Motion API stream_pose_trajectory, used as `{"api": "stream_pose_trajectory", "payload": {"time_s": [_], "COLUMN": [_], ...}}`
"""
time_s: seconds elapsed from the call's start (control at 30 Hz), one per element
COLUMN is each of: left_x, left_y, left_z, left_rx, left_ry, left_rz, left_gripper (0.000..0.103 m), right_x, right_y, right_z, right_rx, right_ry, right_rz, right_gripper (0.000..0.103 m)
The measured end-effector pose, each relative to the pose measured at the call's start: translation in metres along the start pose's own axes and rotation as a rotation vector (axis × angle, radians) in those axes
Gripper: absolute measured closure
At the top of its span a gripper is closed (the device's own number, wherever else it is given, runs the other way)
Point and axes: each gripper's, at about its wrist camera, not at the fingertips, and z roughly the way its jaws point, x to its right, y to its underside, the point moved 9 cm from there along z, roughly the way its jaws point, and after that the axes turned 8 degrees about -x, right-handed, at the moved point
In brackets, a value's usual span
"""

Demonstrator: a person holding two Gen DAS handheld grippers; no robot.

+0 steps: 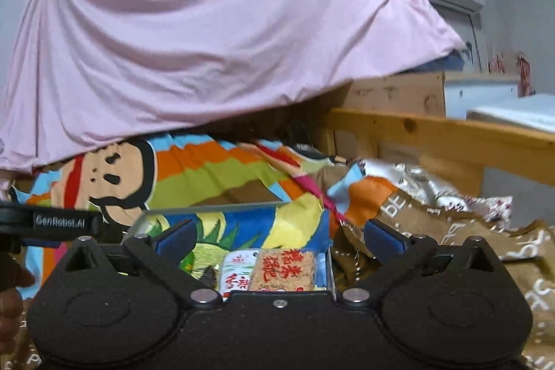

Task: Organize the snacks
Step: 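Lower both items into the tray, open both tools and withdraw, then pull both tools back from the tray toward the remaining snacks beside it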

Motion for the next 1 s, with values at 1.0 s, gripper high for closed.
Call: {"api": "stream_pose_trajectory", "payload": {"time_s": [1.0], "left_x": [-0.044], "left_y": [0.162], "left_z": [-0.121], "left_rx": [-0.043], "left_ry": [-0.075], "left_rz": [0.09], "left_gripper": [0.001], "right_x": [-0.021], "right_y": [0.103], "right_z": [-0.138], "right_rx": [-0.145], "right_ry": [0.005], "right_rz": [-0.164], "right_gripper": [0.001]}}
